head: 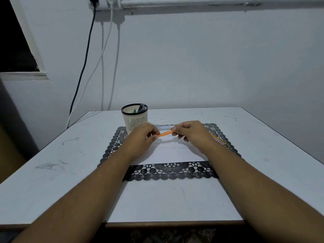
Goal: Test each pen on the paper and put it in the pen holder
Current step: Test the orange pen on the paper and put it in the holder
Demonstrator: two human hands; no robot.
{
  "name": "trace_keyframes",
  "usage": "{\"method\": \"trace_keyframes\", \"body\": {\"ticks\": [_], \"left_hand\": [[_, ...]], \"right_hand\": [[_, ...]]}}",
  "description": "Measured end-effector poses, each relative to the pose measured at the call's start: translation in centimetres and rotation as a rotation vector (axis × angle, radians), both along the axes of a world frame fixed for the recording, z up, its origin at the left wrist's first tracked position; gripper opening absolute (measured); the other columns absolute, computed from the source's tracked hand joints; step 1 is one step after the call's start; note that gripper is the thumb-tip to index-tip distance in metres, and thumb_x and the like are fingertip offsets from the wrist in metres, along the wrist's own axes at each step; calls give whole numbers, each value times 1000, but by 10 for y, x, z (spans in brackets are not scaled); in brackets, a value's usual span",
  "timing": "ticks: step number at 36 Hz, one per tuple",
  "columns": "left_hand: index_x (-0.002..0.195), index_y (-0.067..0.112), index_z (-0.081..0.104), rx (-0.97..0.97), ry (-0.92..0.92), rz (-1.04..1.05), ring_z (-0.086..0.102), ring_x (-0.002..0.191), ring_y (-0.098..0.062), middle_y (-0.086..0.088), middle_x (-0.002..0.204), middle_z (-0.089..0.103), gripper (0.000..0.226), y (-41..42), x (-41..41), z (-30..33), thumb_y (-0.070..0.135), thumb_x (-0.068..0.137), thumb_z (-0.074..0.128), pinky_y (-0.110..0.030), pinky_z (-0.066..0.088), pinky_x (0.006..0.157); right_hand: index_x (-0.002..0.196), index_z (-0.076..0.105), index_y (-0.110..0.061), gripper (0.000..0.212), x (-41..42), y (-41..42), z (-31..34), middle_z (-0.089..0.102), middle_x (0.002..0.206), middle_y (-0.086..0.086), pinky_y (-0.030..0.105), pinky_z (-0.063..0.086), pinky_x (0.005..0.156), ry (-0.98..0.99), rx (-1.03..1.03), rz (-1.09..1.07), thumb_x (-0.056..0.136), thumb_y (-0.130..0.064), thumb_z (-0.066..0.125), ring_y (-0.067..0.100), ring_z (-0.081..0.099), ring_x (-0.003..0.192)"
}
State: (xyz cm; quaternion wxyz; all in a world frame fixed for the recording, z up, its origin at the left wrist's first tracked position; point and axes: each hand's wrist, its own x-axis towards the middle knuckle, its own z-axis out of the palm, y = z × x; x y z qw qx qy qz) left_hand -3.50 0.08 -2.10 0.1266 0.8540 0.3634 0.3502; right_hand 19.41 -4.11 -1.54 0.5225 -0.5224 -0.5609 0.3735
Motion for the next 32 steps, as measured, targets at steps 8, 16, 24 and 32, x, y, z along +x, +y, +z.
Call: {"method": "trace_keyframes", "body": {"ticks": [8,16,24,32], "left_hand": [[99,20,71,22,-16,-9,55,88,-2,8,97,63,9,1,1,1,11,96,68,-9,37,73],[103,19,71,53,-77,13,56,84,-3,7,94,61,9,0,5,0,14,97,67,-13,40,71],[108,23,67,8,-99,-11,62,87,-4,8,97,66,12,-4,9,3,17,99,65,-21,48,76],[97,22,70,-138,-59,-93,63,81,-11,2,86,70,10,-10,13,-1,12,94,69,-27,49,76]], "right_hand": [[90,81,-11,26,-4,-4,4,80,83,3,11,43,52,-92,31,-55,98,-34,70,11,64,64],[104,78,-15,20,-18,-8,4,80,94,0,20,46,56,-35,36,-17,98,-33,70,10,68,74],[97,73,-12,5,-28,-6,14,79,99,6,27,48,62,264,95,-51,98,-14,68,14,69,81],[108,60,-13,23,-33,-7,23,63,80,2,35,58,78,604,129,77,113,-17,38,21,68,75]]}}
